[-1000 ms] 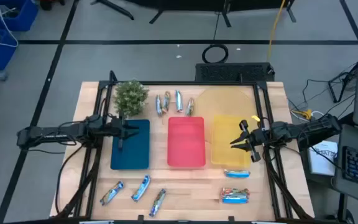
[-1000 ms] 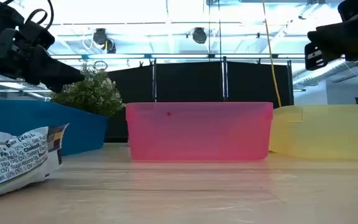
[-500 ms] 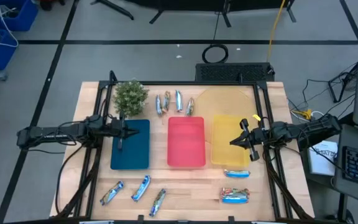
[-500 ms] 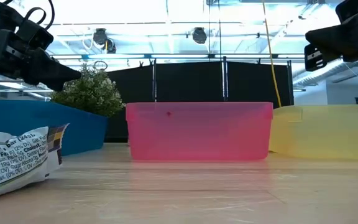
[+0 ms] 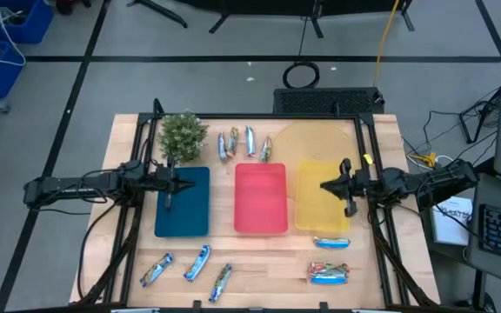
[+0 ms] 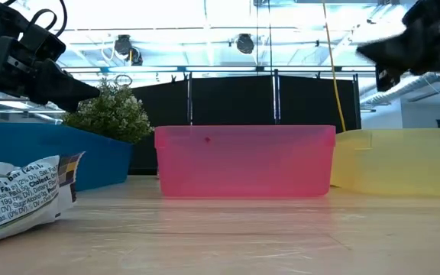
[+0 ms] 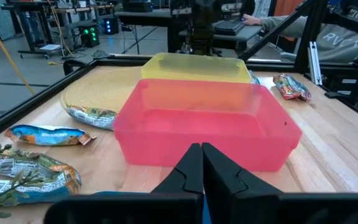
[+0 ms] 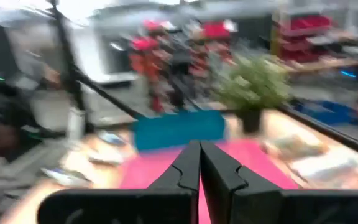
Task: Pick and place Granola Bars by type
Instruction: Put the red granola bar into the yellow bin
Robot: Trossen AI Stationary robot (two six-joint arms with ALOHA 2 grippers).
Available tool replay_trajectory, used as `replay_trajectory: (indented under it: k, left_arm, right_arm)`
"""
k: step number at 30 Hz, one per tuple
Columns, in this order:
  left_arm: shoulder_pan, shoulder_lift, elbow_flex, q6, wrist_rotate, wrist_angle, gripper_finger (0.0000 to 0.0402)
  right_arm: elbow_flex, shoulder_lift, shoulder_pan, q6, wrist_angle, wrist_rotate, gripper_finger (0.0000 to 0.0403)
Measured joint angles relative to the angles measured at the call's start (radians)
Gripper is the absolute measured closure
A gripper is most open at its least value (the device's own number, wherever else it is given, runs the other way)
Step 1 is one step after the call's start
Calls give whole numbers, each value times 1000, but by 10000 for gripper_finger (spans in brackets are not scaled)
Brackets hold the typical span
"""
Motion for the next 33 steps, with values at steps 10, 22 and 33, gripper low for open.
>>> replay_trajectory:
  k: [10, 22, 33]
  left_arm:
    - [0, 0, 0, 0, -1, -2, 350]
    - [0, 0, 0, 0, -3, -6, 335]
    - [0, 0, 0, -7, -3, -41, 334]
  right_arm:
    - [368, 335, -14, -93, -162, 248, 263]
    - [829, 696, -274, -51, -508, 150, 230]
    - [940, 834, -354, 208, -980, -514, 230]
